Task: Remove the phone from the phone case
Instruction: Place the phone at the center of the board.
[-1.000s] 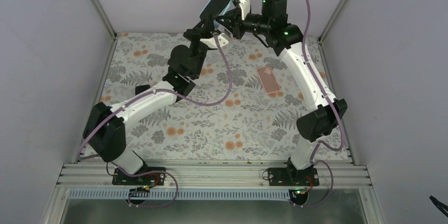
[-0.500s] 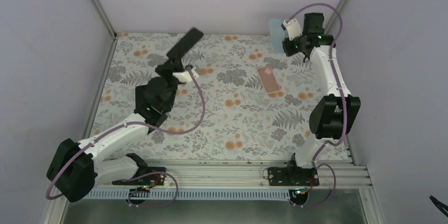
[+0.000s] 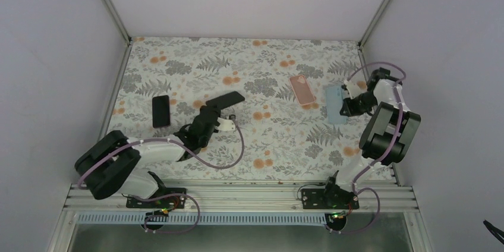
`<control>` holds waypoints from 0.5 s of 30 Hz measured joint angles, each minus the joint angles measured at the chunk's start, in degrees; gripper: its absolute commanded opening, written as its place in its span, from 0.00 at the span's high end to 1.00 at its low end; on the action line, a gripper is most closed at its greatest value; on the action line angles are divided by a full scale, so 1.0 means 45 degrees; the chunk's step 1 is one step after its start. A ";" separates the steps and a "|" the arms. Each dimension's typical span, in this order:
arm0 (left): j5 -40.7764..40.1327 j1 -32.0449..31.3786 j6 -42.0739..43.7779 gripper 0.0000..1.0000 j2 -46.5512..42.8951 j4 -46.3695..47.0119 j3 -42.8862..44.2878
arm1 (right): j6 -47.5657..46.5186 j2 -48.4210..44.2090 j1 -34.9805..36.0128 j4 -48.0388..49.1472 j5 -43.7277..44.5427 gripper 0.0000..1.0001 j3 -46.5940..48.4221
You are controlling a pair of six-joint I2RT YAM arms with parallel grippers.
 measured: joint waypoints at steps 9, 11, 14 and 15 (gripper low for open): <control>0.0248 -0.1953 -0.0831 0.80 0.2623 -0.0685 0.0602 | -0.0291 0.0461 -0.1035 0.0321 0.0005 0.96 -0.1020; 0.0408 -0.2312 -0.1103 0.70 0.2798 -0.0865 0.0928 | -0.0238 0.0588 -0.1107 0.0495 0.0141 0.96 -0.1020; 0.1005 -0.2841 -0.1515 0.37 0.3065 -0.1583 0.1175 | -0.0044 0.0748 -0.1112 0.0719 0.0403 0.95 -0.1020; 0.1234 -0.2973 -0.1608 0.21 0.3133 -0.1919 0.1219 | 0.0039 0.0782 -0.1107 0.0797 0.0534 0.89 -0.1025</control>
